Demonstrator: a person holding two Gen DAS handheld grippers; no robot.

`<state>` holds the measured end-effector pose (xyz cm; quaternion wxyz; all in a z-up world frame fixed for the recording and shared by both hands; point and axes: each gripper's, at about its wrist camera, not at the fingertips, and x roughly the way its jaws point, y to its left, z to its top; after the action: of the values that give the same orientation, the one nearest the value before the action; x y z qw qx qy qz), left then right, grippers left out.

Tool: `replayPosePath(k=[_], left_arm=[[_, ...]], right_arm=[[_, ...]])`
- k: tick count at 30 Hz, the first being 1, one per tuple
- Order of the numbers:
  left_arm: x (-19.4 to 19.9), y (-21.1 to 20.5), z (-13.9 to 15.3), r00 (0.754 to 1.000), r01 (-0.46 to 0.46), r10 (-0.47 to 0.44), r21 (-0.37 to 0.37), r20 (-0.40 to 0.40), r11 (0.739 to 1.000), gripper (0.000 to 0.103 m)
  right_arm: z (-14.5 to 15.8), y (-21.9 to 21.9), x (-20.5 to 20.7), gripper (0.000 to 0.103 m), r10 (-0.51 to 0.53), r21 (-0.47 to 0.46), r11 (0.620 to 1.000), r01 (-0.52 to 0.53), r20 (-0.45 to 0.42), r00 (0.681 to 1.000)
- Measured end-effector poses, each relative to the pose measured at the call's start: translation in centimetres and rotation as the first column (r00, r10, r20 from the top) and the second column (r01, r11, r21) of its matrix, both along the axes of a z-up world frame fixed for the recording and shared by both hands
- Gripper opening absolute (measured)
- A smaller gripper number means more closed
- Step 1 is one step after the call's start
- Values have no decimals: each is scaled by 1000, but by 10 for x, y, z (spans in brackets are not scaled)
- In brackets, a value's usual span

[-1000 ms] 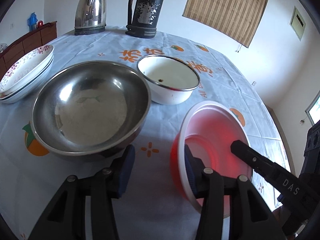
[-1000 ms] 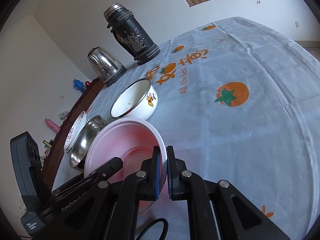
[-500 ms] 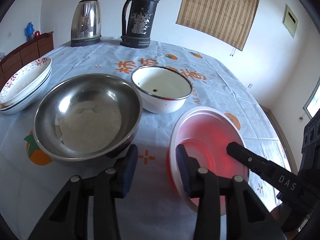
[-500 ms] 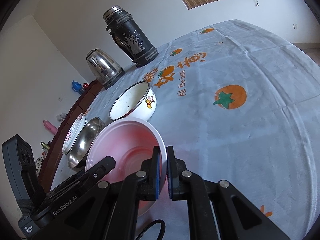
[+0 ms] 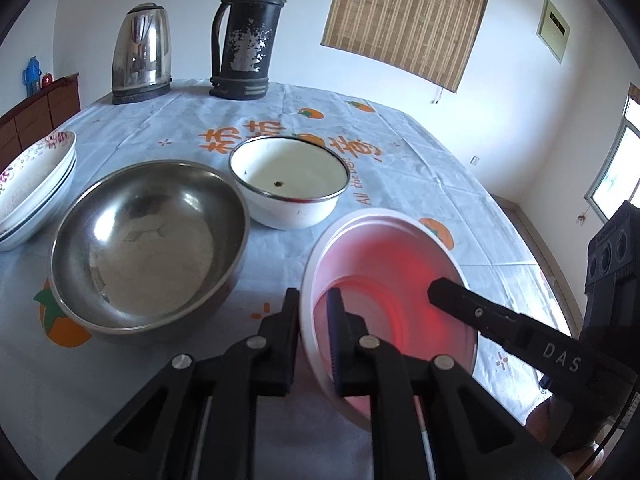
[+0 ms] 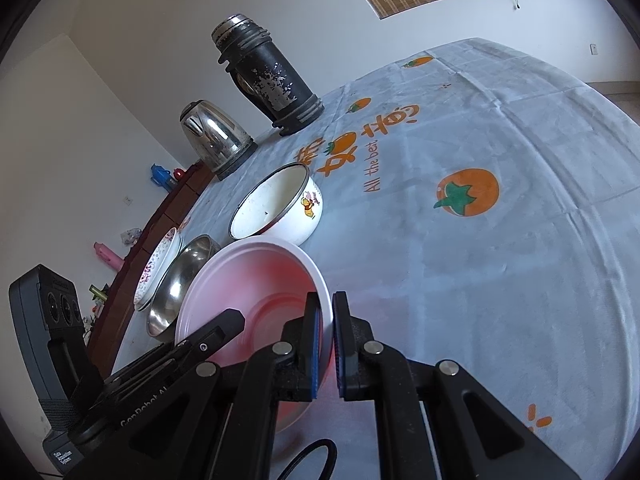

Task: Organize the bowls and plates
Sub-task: 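Lift and carry the red bowl with both grippers over the steel bowl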

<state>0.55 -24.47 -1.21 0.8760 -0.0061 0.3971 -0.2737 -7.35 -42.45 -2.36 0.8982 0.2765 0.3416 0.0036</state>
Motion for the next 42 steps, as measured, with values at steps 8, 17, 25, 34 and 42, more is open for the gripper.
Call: replayPosePath(k=[8, 17, 25, 34, 42], left_arm=[[-8, 4, 2, 999, 38, -39, 39, 21, 999, 10], [-22, 16, 2, 997, 74, -76, 68, 33, 995, 9], [-30, 38, 7, 996, 68, -72, 78, 57, 995, 8], [-34, 69, 16, 996, 42, -47, 62, 74, 997, 8], [-32, 88, 21, 996, 19, -23, 54, 84, 998, 8]], right_arm=[[-1, 8, -14, 7, -30, 30, 999, 30, -5, 1000], [2, 34, -38, 7, -70, -27, 997, 70, -25, 997], [20, 67, -47, 7, -90, -124, 988, 87, -25, 996], [30, 96, -46, 7, -53, -132, 990, 52, -6, 999], [34, 114, -39, 7, -20, -134, 991, 19, 0, 1000]])
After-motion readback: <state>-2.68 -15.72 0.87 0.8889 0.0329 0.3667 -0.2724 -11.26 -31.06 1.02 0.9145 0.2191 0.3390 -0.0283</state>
